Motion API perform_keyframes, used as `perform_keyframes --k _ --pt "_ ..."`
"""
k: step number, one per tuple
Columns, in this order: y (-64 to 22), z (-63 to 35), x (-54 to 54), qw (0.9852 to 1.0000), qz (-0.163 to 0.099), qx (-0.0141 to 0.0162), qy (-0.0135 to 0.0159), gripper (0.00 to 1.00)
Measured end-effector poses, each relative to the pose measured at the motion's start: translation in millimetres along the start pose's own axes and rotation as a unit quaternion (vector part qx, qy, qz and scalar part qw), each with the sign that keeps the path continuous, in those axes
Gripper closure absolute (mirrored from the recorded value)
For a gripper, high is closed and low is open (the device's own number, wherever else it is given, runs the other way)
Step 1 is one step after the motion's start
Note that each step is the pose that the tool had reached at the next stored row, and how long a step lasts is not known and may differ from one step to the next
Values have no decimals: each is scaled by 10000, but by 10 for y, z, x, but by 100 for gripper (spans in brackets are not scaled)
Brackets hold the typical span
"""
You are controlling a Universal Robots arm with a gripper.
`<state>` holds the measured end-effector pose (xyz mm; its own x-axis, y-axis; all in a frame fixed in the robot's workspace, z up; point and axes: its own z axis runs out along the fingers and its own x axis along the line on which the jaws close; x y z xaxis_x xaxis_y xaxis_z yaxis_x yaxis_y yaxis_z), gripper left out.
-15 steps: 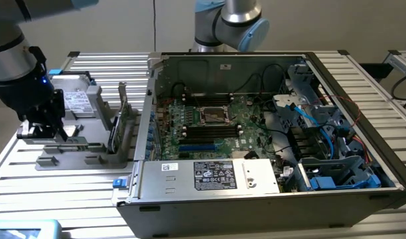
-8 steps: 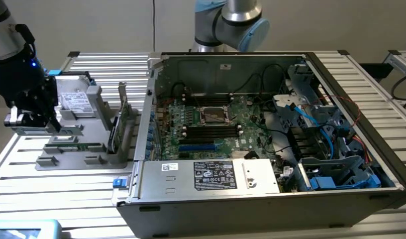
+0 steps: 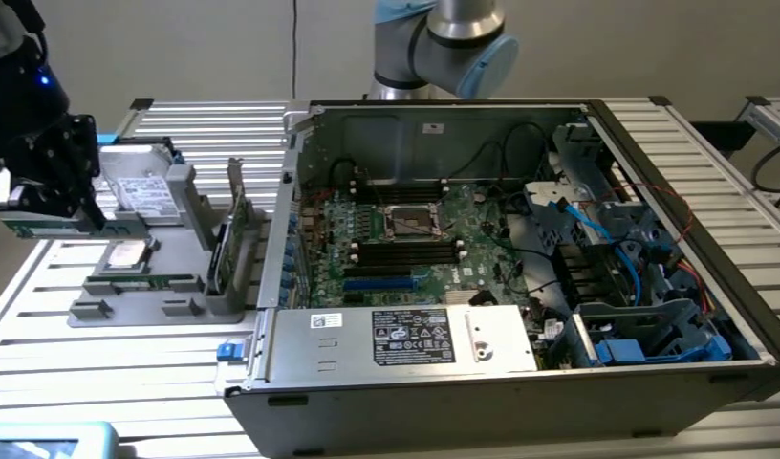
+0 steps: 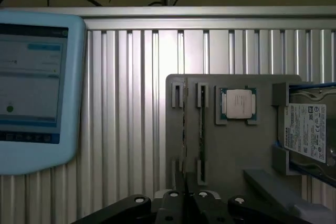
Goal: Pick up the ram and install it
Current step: 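Pick up the ram and move it above insertion slot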
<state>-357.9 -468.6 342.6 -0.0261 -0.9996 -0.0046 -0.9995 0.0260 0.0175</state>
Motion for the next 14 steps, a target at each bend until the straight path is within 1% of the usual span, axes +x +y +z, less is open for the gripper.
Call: perform_keyframes --k 7,10,14 --pt "-258 -322 32 10000 0 -9 0 87" --pt "-377 -460 42 10000 0 -17 -1 87" --pt "-536 -615 42 10000 0 -37 0 87"
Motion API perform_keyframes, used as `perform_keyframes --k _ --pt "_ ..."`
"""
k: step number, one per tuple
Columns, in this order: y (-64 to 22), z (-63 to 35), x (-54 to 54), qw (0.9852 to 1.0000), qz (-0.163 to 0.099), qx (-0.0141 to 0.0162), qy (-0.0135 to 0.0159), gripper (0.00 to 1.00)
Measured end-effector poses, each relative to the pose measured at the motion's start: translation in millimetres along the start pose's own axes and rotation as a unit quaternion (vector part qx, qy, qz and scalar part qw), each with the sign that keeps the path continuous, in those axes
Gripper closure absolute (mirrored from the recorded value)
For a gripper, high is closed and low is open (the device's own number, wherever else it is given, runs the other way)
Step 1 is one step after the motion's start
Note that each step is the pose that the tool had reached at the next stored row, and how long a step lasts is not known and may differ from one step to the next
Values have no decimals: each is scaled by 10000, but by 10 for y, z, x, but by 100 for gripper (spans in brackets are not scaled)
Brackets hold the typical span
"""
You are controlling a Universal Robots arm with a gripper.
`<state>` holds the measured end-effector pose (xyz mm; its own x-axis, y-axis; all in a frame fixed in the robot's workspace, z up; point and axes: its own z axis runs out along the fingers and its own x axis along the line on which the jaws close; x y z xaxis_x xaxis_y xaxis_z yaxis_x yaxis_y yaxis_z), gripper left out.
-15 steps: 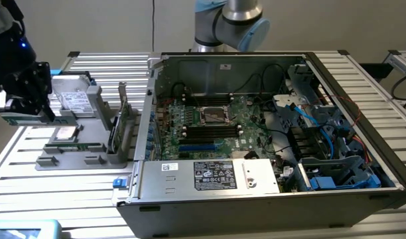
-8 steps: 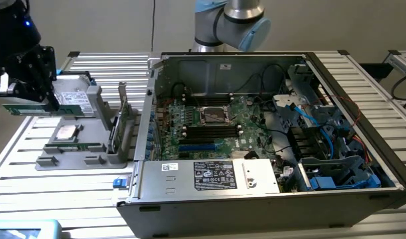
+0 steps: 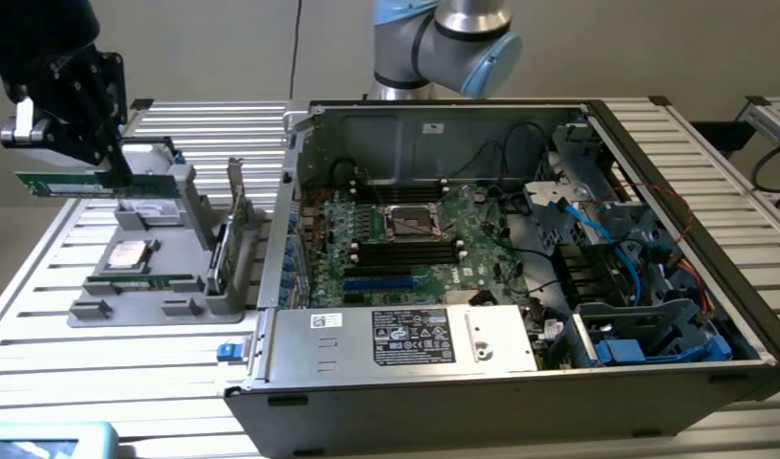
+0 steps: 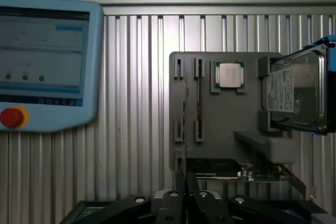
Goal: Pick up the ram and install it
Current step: 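Pick up the ram and move it above insertion slot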
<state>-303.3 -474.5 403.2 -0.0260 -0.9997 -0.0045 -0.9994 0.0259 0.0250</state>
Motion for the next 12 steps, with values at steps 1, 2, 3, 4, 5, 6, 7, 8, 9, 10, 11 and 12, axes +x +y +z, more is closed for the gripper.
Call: perform_keyframes --k 1,2,3,4,5,6,7,8,9,10,11,12 --pt "-39 -34 -1 10000 1 -7 0 87" --pt "-80 -60 -1 10000 1 -12 0 87" --pt "-122 -81 -1 10000 0 -17 1 87" --pt "-165 -94 -2 10000 0 -20 1 87" --pt "-208 -106 -3 10000 0 -22 1 87" --pt "-253 -120 -4 10000 0 -24 1 87" --pt "-296 -133 -5 10000 0 -27 1 87" --pt "-340 -147 -7 10000 -1 -29 1 87" --pt "-383 -161 -8 10000 -1 -32 1 87" --pt "-428 -173 -9 10000 -2 -35 1 87" --pt "-471 -183 -10 10000 -2 -38 1 87" --pt "-517 -189 -11 10000 -2 -41 1 87"
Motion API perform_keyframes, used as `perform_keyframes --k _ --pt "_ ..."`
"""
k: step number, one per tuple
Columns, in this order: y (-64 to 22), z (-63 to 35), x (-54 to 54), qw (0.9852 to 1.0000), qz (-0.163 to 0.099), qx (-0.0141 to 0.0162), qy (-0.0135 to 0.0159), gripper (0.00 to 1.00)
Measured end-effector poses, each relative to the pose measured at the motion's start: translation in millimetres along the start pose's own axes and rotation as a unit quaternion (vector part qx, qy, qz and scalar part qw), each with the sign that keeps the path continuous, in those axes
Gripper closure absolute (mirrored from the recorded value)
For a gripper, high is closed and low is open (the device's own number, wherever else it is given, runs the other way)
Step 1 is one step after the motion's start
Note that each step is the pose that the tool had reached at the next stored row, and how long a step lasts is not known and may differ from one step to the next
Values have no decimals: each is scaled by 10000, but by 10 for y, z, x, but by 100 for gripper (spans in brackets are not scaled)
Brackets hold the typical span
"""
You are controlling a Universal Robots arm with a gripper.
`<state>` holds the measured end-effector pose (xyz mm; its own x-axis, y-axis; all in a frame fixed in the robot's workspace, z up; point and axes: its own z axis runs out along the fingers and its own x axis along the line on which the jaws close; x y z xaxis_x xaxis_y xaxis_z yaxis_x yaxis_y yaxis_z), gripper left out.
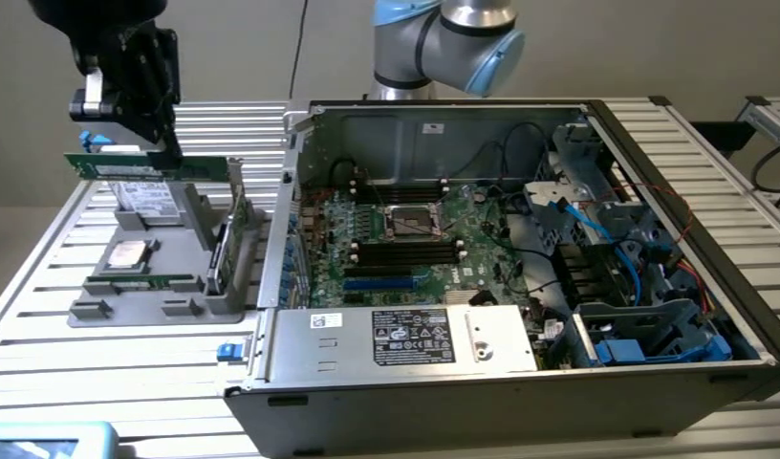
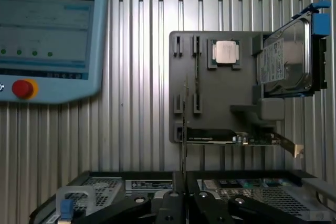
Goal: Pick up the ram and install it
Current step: 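Pick up the ram and move it above insertion slot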
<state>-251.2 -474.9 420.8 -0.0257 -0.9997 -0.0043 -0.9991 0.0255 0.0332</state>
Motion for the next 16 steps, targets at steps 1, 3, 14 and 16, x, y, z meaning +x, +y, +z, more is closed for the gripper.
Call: perform_keyframes --k 1,3,14,16 --pt "-45 -6 -1 10000 -1 -2 0 87" --pt "-136 -13 -4 10000 -2 -4 1 87" --pt "-618 -29 -16 10000 -9 -65 2 87" --pt "-708 -32 -18 10000 -10 -67 2 87"
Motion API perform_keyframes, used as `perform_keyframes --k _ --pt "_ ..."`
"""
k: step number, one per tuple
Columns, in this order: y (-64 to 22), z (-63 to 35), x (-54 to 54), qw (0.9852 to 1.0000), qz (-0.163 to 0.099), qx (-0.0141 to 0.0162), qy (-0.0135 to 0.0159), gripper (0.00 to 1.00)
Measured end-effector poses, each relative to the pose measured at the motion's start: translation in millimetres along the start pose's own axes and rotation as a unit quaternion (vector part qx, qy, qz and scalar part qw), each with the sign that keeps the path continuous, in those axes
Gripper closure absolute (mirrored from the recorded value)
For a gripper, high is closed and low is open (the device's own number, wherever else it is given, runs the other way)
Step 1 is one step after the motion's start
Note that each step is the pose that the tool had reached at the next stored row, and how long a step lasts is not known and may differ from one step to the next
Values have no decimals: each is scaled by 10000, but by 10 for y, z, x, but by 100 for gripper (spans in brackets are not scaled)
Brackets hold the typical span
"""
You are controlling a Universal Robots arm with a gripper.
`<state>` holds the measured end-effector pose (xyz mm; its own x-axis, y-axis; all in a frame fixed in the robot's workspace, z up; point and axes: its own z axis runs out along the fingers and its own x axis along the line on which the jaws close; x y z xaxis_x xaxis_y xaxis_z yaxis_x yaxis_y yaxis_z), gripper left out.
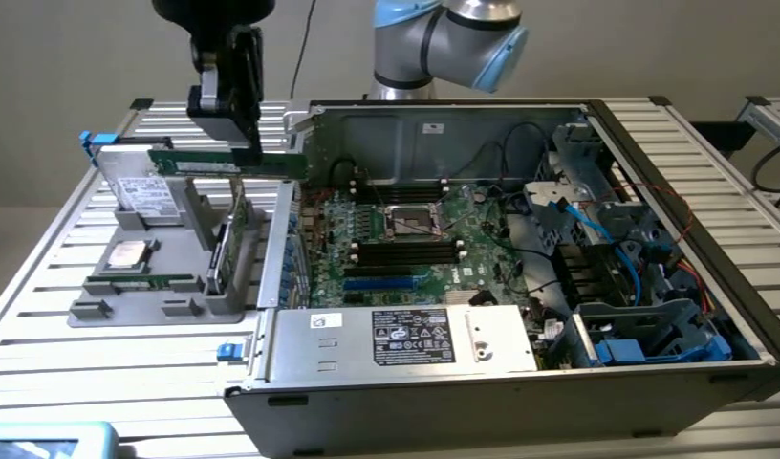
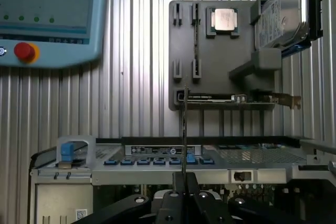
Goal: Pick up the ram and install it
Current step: 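Pick up the ram and move it above insertion slot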
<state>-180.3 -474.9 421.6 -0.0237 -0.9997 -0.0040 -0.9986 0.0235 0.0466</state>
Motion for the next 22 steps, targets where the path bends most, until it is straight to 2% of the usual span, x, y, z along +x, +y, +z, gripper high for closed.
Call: perform_keyframes --k 22 --pt "-1000 -47 -24 10000 0 3 0 87"
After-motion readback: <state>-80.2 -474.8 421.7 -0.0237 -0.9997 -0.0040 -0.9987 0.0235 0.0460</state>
